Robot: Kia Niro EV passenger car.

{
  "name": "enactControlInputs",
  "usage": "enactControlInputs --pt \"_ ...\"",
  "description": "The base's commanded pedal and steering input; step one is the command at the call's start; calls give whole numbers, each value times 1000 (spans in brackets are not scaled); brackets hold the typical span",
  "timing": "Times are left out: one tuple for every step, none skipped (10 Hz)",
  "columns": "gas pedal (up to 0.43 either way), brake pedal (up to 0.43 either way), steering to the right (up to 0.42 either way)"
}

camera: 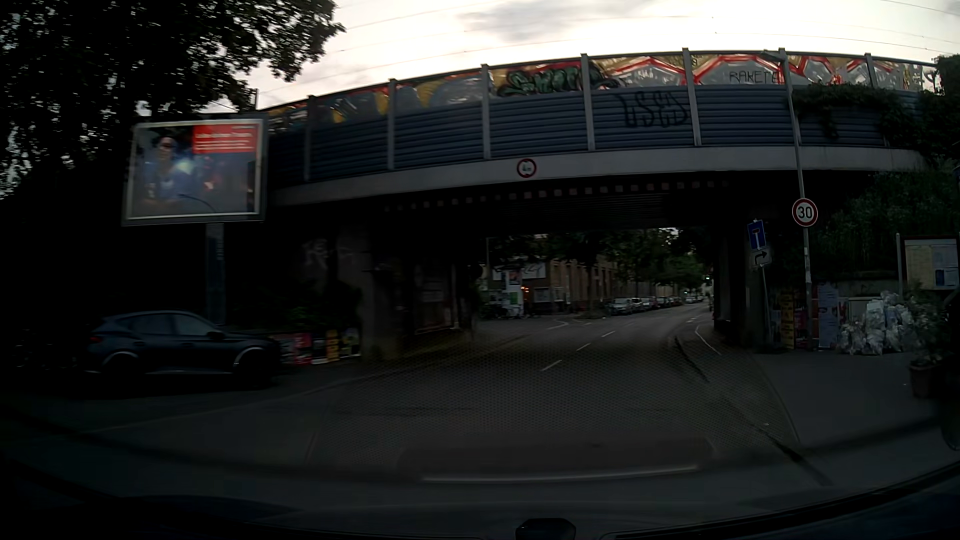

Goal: Follow the waypoints while adhering to traffic rules and regulations

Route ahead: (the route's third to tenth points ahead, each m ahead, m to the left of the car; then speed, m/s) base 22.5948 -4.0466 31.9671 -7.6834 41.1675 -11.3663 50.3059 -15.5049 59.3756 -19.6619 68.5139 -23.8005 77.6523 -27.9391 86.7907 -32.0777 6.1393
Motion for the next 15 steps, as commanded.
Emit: enactControlInputs --pt "98 0 135" --pt "98 0 127" --pt "110 0 119" --pt "110 0 112" --pt "110 0 106" --pt "110 0 94" --pt "110 0 81" --pt "110 0 75" --pt "110 0 76" --pt "110 0 71" --pt "110 0 60" --pt "110 0 54" --pt "110 0 48" --pt "110 0 48" --pt "110 0 47"
